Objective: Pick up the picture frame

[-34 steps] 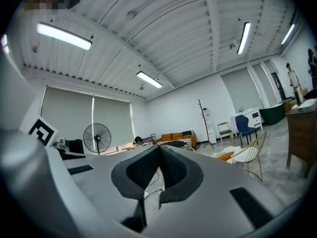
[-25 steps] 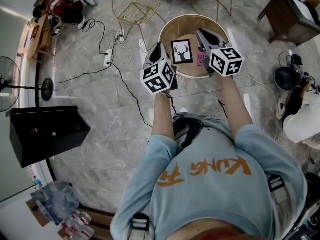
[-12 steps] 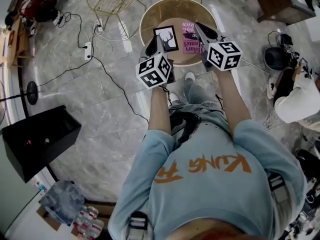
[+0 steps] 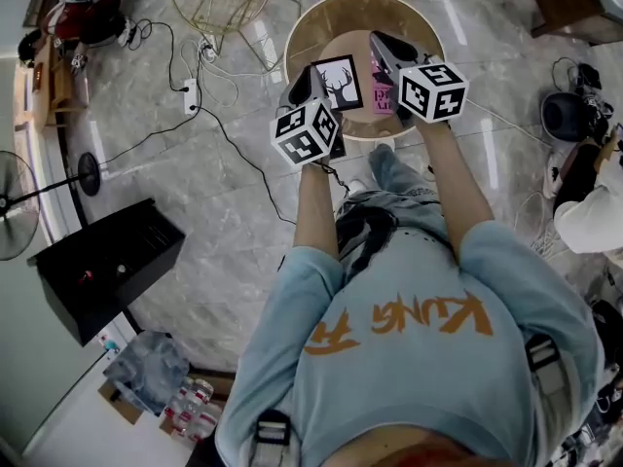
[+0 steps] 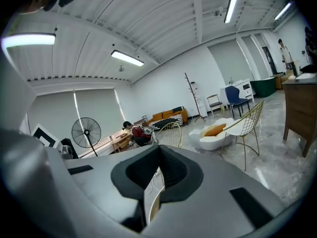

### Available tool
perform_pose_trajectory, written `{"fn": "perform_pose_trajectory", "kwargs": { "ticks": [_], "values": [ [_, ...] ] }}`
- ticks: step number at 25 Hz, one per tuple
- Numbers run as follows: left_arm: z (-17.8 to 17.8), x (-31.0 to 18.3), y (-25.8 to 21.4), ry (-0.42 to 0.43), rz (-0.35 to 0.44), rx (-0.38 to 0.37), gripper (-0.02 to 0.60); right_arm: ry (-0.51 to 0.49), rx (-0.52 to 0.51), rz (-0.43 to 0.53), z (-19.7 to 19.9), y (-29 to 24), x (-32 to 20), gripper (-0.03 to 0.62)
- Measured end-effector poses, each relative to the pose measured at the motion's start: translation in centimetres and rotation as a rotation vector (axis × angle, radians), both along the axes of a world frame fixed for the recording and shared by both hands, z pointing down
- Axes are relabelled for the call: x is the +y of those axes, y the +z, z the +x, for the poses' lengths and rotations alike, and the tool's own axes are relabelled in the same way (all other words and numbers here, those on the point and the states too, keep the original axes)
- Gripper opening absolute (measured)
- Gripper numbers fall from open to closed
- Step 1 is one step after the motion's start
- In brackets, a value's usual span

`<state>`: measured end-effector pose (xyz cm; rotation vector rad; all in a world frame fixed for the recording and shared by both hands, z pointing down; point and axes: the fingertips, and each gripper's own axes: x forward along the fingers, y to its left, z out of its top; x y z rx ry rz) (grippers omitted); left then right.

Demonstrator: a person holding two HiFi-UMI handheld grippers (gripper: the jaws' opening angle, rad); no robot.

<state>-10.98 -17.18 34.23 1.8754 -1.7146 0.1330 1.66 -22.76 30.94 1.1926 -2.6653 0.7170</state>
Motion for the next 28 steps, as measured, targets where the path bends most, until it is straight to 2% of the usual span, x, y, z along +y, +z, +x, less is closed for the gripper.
{"fn": "perform_pose_trajectory", "kwargs": {
  "ticks": [3, 7, 15, 20, 25, 28],
  "values": [
    [1.6, -1.8, 0.9, 0.012, -0.032, -0.035, 0.018, 0.016, -0.007, -0.039, 2.0, 1.2, -2.4, -0.003],
    [2.3, -3.3, 2.3, 0.007, -0.075, -0.044, 0.018, 0.044, -0.011, -0.049, 4.4, 1.9, -5.8, -0.002],
    [2.8, -3.9, 7.2, 0.012, -0.205, -0.039, 0.018, 0.063, -0.026, -0.173, 5.2, 7.2, -7.6, -0.003],
    [2.2, -3.9, 11.2, 0.035, -0.276, -0.022, 0.018, 0.054, 0.012, -0.242, 3.7, 11.5, -6.9, -0.002],
    [2.5, -3.8, 15.4, 0.058, -0.329, 0.054, 0.018, 0.047, 0.109, -0.292, 3.2, 15.9, -5.5, -0.003],
    [2.5, -3.4, 17.6, 0.064, -0.367, 0.085, 0.018, 0.047, 0.120, -0.335, 2.5, 18.1, -4.6, -0.003]
  ]
}}
